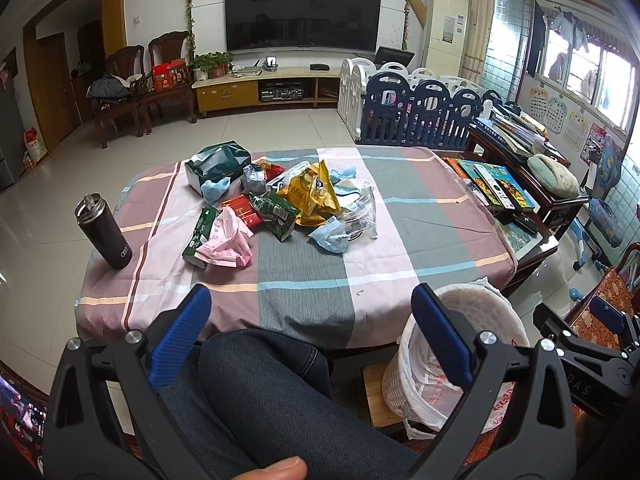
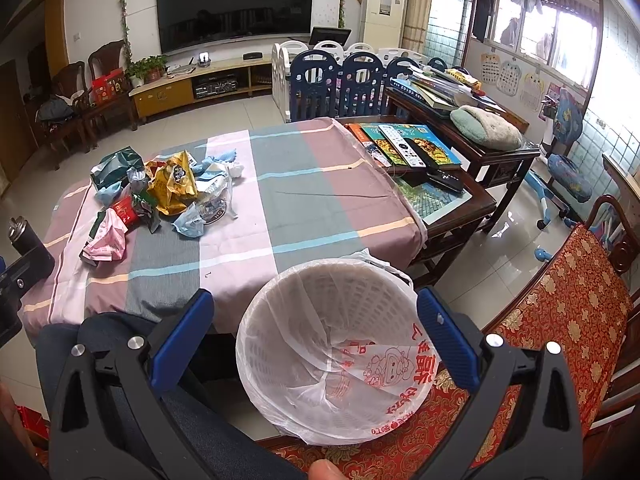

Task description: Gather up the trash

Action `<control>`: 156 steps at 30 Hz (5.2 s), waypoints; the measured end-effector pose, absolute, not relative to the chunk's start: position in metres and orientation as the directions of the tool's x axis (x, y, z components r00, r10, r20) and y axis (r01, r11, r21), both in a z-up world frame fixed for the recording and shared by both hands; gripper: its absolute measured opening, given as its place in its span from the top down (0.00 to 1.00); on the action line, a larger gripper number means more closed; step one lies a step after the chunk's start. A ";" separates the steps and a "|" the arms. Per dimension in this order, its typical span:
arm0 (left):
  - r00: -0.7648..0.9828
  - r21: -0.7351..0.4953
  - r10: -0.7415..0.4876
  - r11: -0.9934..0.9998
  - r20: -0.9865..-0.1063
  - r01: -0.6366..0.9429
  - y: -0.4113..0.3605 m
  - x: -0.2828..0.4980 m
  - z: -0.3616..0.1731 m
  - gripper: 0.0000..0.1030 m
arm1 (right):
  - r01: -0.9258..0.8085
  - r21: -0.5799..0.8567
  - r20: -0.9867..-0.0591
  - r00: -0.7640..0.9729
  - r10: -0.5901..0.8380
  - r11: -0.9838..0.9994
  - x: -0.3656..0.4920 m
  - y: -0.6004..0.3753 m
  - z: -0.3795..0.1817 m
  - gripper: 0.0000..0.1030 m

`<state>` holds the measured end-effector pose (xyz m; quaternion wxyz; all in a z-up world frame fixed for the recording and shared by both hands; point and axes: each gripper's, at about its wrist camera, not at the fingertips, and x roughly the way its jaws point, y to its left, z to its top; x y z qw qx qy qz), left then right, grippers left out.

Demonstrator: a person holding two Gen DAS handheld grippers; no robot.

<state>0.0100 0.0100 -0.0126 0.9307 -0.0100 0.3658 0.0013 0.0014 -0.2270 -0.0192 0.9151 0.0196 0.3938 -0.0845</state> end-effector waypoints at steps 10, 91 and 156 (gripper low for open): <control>0.732 -0.018 -0.006 1.000 -0.681 -0.009 0.010 0.010 -0.012 0.03 | 0.169 -0.030 -0.724 0.676 -0.138 0.985 0.002 -0.227 -0.019 0.03; 0.729 -0.068 -0.024 0.997 -0.684 -0.031 0.023 0.008 -0.023 0.03 | 0.195 -0.049 -0.673 0.718 -0.177 0.980 0.002 -0.220 -0.014 0.03; 0.518 0.052 0.111 0.991 -0.848 -0.126 0.137 0.259 -0.187 0.19 | -0.116 0.110 -0.889 0.432 0.150 0.987 0.174 -0.115 -0.200 0.67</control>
